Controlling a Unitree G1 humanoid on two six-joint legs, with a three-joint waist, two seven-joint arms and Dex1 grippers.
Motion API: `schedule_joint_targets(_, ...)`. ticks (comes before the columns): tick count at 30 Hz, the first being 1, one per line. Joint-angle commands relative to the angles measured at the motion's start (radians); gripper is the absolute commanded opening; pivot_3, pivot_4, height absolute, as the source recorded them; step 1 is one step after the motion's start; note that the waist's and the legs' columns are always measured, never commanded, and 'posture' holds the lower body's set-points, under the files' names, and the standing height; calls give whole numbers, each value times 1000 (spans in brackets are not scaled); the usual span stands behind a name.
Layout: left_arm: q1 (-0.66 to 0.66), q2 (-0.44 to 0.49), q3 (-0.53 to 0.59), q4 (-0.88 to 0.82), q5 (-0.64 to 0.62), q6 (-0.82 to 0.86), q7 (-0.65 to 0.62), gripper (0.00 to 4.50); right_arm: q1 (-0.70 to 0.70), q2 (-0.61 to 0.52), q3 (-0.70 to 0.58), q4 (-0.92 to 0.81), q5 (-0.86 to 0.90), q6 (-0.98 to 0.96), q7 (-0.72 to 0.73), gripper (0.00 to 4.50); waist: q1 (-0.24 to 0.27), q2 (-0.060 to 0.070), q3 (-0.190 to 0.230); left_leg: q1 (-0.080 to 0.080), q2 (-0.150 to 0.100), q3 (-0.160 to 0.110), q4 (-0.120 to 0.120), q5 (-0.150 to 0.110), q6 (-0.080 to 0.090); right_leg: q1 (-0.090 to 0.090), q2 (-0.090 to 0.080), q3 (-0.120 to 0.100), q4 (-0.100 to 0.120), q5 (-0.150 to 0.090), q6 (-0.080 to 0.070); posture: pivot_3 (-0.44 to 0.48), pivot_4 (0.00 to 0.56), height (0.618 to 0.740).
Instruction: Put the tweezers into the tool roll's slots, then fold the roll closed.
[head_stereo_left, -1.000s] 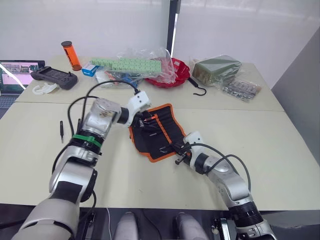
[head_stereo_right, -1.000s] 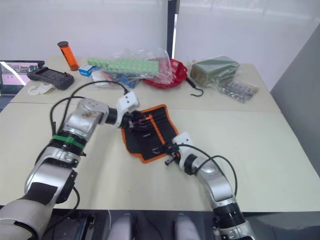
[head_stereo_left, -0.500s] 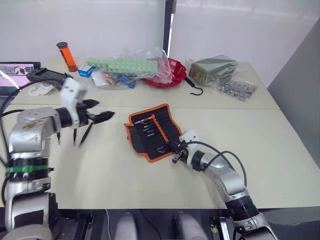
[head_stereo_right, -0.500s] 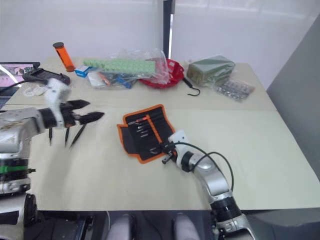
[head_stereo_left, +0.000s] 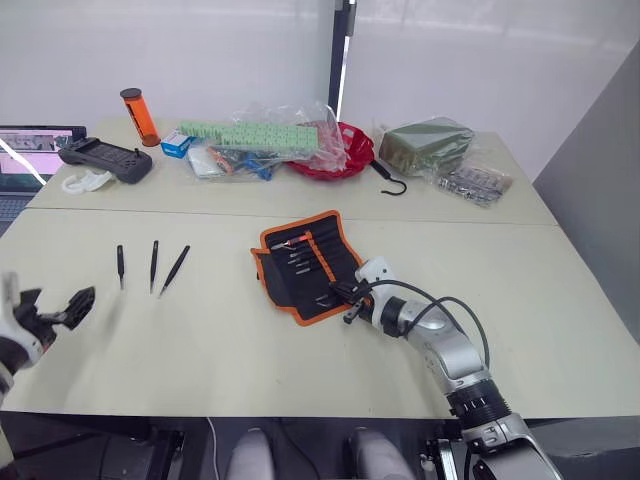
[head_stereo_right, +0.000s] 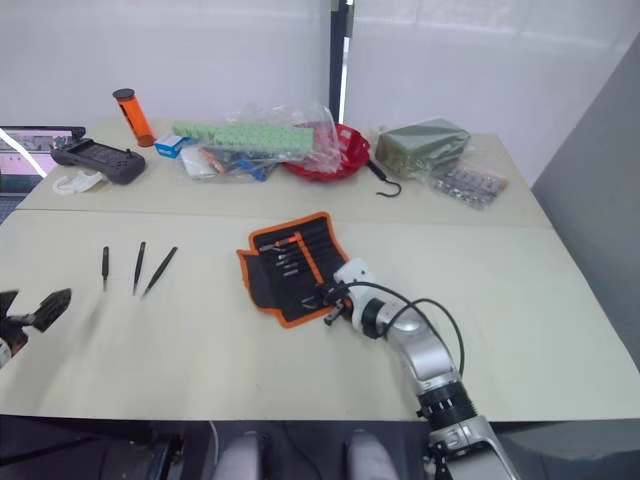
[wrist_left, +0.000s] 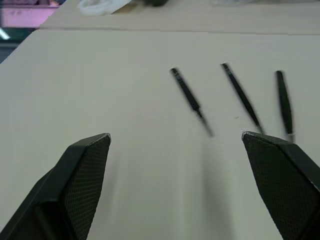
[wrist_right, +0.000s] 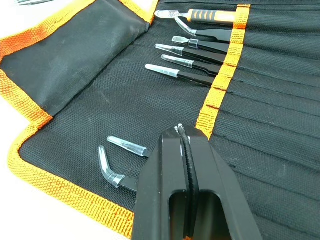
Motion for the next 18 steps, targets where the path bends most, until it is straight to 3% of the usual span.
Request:
schedule_joint_targets(1,44,-51,35,-69,-34,-29,58,4483,18,-19,10,34,-32,16,8,0,1,-2,-1,0,0,0,0,0,0,0,0,0,0,0,0,0,150,737)
schedule_joint_targets(5,51,-71,34,-104,-75,-3,105,4483,20,-20,9,29,-33,21,13,0,4,-5,-2,0,0,0,0,0,0,0,0,0,0,0,0,0,150,737)
schedule_joint_targets(11,3,-25,-14,-49,-90,4,147,4483,31,-19,9,12,-32,32,12,0,2,-5,-2,0,0,0,-1,0,0,0,-1,0,-1,0,-1,0,150,737)
schedule_joint_targets(18,-179,16,-146,98,-81,19,219,4483,50,-14,6,-16,-27,49,1,0,4,-5,-2,-1,-1,0,-2,0,0,0,-1,0,-3,0,-1,0,150,737)
